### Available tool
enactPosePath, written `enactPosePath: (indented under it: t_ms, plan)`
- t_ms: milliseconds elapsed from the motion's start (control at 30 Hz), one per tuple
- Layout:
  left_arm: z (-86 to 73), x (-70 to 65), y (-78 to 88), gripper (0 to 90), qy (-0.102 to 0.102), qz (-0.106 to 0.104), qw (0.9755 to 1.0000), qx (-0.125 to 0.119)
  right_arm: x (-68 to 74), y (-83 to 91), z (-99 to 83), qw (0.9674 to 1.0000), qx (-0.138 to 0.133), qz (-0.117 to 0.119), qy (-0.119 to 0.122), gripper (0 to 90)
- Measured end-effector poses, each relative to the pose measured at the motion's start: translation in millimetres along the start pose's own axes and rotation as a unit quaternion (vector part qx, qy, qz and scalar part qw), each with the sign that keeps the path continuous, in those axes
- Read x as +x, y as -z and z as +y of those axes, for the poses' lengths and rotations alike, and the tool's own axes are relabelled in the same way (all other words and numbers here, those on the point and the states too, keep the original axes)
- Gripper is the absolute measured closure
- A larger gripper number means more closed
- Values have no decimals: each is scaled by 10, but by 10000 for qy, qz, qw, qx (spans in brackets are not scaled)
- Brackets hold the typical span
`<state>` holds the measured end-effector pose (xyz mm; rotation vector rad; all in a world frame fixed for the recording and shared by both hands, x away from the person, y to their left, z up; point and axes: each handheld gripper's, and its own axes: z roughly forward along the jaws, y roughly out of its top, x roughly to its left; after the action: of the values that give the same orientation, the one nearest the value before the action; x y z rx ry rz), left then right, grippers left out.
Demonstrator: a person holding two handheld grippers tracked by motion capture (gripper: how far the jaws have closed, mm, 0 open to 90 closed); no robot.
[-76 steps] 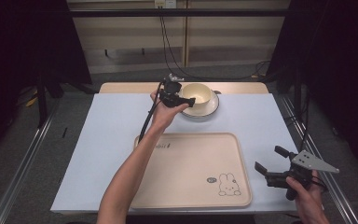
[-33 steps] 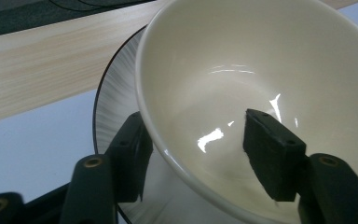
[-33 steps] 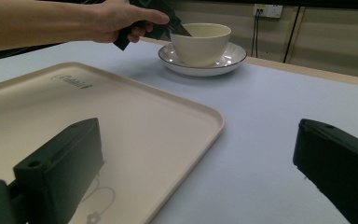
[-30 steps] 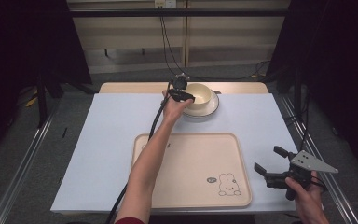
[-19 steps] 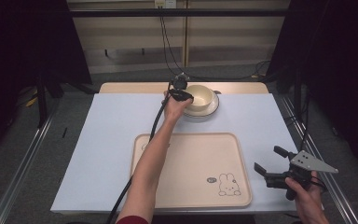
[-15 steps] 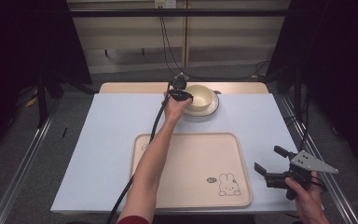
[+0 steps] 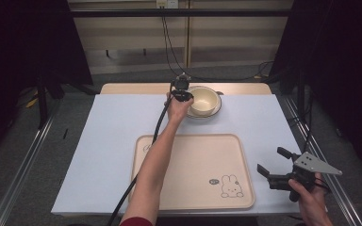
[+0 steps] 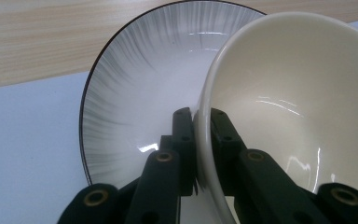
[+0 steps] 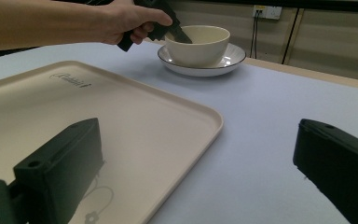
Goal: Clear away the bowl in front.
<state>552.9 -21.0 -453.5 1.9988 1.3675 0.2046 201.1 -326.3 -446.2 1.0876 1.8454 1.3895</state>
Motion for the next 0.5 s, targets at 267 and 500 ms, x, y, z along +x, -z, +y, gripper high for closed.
enactPosePath:
  t_ms: [267,500]
  plan:
    - [13,31,25,831,253,-79,9996,-31,-2,3,1,10000,-24,3,4,9]
    - [19,73,52,829,483,-72,9987,-140,3,17,1,9998,-126,156,-21,0]
